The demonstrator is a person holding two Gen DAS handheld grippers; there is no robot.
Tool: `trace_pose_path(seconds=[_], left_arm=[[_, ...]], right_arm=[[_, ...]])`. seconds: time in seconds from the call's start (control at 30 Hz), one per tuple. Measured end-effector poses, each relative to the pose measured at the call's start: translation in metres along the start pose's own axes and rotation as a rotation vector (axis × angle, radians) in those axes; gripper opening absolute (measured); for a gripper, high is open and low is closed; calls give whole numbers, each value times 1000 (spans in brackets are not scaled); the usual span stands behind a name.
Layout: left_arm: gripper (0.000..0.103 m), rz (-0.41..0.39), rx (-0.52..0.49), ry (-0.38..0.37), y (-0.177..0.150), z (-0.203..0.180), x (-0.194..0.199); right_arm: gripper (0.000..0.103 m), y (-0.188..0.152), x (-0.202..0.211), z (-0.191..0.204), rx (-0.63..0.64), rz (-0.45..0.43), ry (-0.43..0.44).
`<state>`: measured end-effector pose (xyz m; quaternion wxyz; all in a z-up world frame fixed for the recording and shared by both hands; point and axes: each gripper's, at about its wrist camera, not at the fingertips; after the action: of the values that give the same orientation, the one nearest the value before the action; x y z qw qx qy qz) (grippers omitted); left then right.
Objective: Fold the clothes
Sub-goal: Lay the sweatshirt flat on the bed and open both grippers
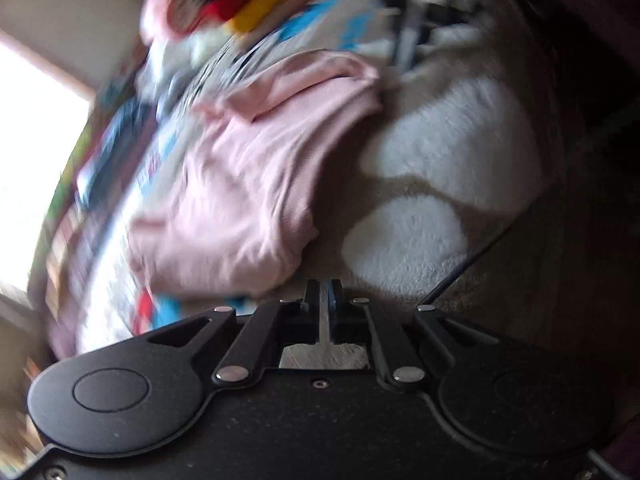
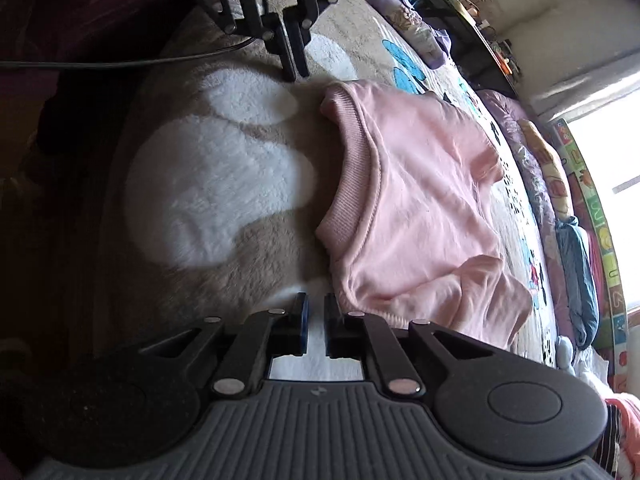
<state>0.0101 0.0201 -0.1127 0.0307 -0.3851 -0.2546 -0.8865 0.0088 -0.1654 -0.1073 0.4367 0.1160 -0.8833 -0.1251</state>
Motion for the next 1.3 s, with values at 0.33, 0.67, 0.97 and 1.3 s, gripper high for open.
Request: trace_pose_path(seconds=[0.33, 0.67, 0.97, 1.3], left_arm=[[6, -108, 650, -42, 35, 79, 4], [57, -3, 715, -49, 25, 8, -29], [57, -125, 1227, -118, -41, 98, -20], [59, -240, 1685, -240, -89, 169, -83]], right_arm=[[9, 5, 20, -82, -687, -187, 43], [33, 4, -52, -29, -844, -223, 33], [37, -49, -35, -26, -1139, -392, -31], [88, -66, -57, -24, -1183, -555, 142]])
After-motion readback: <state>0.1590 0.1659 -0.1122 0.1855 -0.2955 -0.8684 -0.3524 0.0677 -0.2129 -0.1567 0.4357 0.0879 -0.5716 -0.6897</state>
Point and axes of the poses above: each gripper's, at about its wrist camera, not at the fingertips, and x roughly against the way its jaws point, z to its left, y to its top, and after that the axes turned 3 degrees about z, right-handed
